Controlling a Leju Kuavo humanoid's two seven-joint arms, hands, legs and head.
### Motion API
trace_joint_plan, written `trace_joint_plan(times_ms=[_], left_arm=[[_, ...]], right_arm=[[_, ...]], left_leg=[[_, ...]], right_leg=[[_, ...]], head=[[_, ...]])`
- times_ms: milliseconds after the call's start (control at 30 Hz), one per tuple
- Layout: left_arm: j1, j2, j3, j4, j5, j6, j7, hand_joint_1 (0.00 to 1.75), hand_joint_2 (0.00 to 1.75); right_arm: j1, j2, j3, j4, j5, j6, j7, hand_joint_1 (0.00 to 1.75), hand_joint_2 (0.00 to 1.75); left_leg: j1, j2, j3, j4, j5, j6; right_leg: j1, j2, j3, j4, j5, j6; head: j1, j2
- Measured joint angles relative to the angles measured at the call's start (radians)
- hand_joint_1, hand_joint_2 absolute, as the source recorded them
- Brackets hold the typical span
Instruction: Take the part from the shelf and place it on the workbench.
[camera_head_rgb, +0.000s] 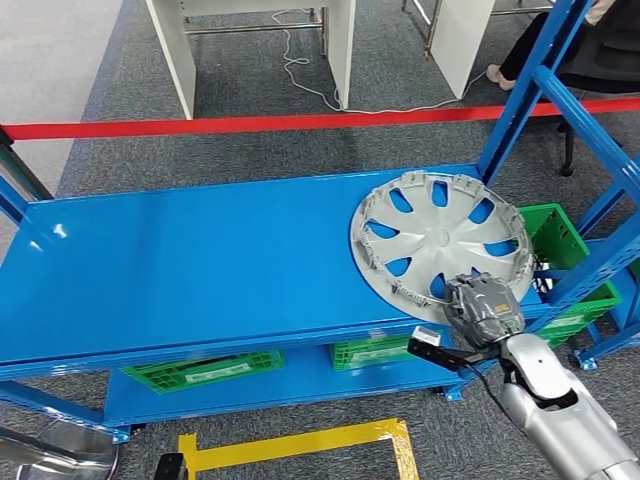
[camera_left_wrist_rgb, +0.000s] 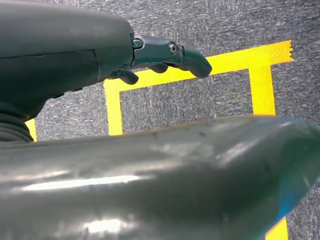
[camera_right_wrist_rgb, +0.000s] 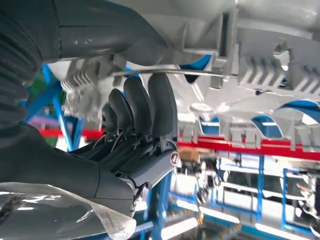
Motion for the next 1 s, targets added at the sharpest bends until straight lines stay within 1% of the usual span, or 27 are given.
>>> trace_joint_plan(times_ms=[200, 333, 433, 467, 567, 700, 1000], left_arm=[[-0.001, 0.0, 0.0, 0.0, -0.006, 0.0, -0.003, 0.0, 0.0], [-0.002, 0.0, 0.001, 0.0, -0.006, -0.001, -0.009, 0.0, 0.0], [-0.002, 0.0, 0.001, 0.0, -0.008, -0.001, -0.012, 0.0, 0.0], [-0.002, 0.0, 0.002, 0.0, -0.008, 0.0, -0.013, 0.0, 0.0], [-0.002, 0.0, 0.002, 0.0, -0.01, 0.0, -0.017, 0.0, 0.0], [-0.002, 0.001, 0.002, 0.0, -0.012, 0.0, -0.019, 0.0, 0.0], [-0.002, 0.001, 0.002, 0.0, -0.025, -0.003, -0.015, 0.0, 0.0]], right_arm=[[0.005, 0.031, -0.079, 0.087, -0.223, -0.002, -0.127, 1.75, 1.75], [0.006, 0.057, -0.131, 0.132, -0.295, 0.013, -0.182, 1.74, 1.75], [0.005, 0.069, -0.156, 0.153, -0.317, 0.025, -0.198, 0.43, 1.75], [0.005, 0.072, -0.163, 0.159, -0.328, 0.03, -0.204, 0.0, 1.31], [0.005, 0.083, -0.184, 0.177, -0.366, 0.054, -0.225, 0.0, 0.0], [0.002, 0.091, -0.201, 0.199, -0.377, 0.064, -0.238, 0.0, 0.0], [-0.004, 0.096, -0.21, 0.223, -0.332, 0.063, -0.235, 0.0, 0.0]], left_leg=[[0.0, 0.0, 0.0, 0.0, 0.0, 0.0], [0.0, 0.0, 0.0, 0.0, 0.0, 0.0], [0.0, 0.0, 0.001, 0.0, 0.0, 0.0], [0.0, 0.0, 0.001, 0.0, 0.0, 0.0], [0.0, 0.0, 0.001, 0.0, 0.0, 0.0], [0.0, 0.0, 0.002, 0.0, 0.0, 0.0], [0.0, 0.0, 0.004, 0.0, 0.0, 0.0]], right_leg=[[0.0, 0.0, 0.0, 0.0, 0.0, 0.0], [0.0, 0.0, 0.0, 0.0, 0.0, 0.0], [0.0, 0.0, 0.001, 0.0, 0.0, 0.0], [0.0, 0.0, 0.001, 0.0, 0.0, 0.0], [0.0, 0.0, 0.001, 0.0, 0.0, 0.0], [0.0, 0.0, 0.002, 0.0, 0.0, 0.0], [0.0, 0.0, 0.004, 0.0, 0.0, 0.0]], head=[[0.0, 0.0], [0.0, 0.0], [0.0, 0.0], [0.0, 0.0], [0.0, 0.0], [0.0, 0.0], [0.0, 0.0]])
